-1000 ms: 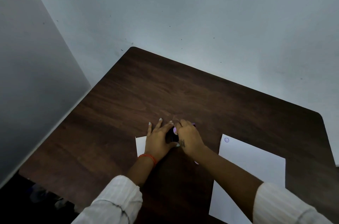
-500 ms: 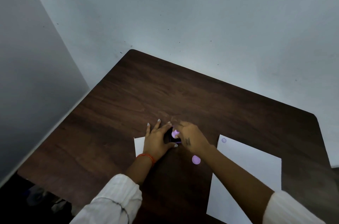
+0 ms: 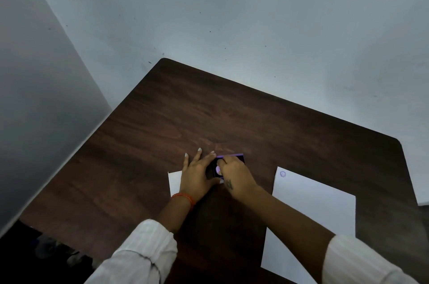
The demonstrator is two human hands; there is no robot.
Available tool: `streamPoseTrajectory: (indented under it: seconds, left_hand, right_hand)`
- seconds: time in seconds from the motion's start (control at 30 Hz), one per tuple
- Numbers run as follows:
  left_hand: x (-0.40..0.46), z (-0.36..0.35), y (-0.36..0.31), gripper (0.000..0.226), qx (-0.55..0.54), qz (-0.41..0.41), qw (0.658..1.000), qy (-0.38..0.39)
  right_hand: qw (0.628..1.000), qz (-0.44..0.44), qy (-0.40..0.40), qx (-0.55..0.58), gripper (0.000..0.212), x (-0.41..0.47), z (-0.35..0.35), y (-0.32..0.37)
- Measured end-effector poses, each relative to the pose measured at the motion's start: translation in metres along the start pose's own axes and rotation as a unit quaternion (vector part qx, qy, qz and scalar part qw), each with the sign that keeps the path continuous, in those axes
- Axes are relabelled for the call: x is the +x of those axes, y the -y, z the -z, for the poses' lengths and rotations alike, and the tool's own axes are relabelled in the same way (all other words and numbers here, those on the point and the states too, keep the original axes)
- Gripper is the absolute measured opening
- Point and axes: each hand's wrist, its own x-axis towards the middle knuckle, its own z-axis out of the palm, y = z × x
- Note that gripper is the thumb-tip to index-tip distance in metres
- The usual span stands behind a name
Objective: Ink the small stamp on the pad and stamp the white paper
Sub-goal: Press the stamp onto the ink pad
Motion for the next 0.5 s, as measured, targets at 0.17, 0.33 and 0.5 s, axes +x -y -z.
streamPoseTrajectory:
  seconds: [0.17, 0.33, 0.5]
  left_hand:
    - [0.001, -0.001, 0.001, 0.074, -0.013, 0.000, 1.000, -0.004]
    - [0.000, -0.001, 0.002, 0.072, -0.011, -0.002, 1.000, -0.003]
    - [0.001, 0.001, 0.000, 0.075, -0.010, 0.001, 1.000, -0.001]
  right_hand:
    - [0.995, 0.080, 0.052, -0.034, 0.042, 0.004, 0.007, -0.016]
    - [0.998, 0.003, -0.019, 0.063, 0.025, 0.003, 0.007, -0.006]
    - [0.996, -0.012, -0.025, 0.082, 0.026, -0.003, 0.019, -0.017]
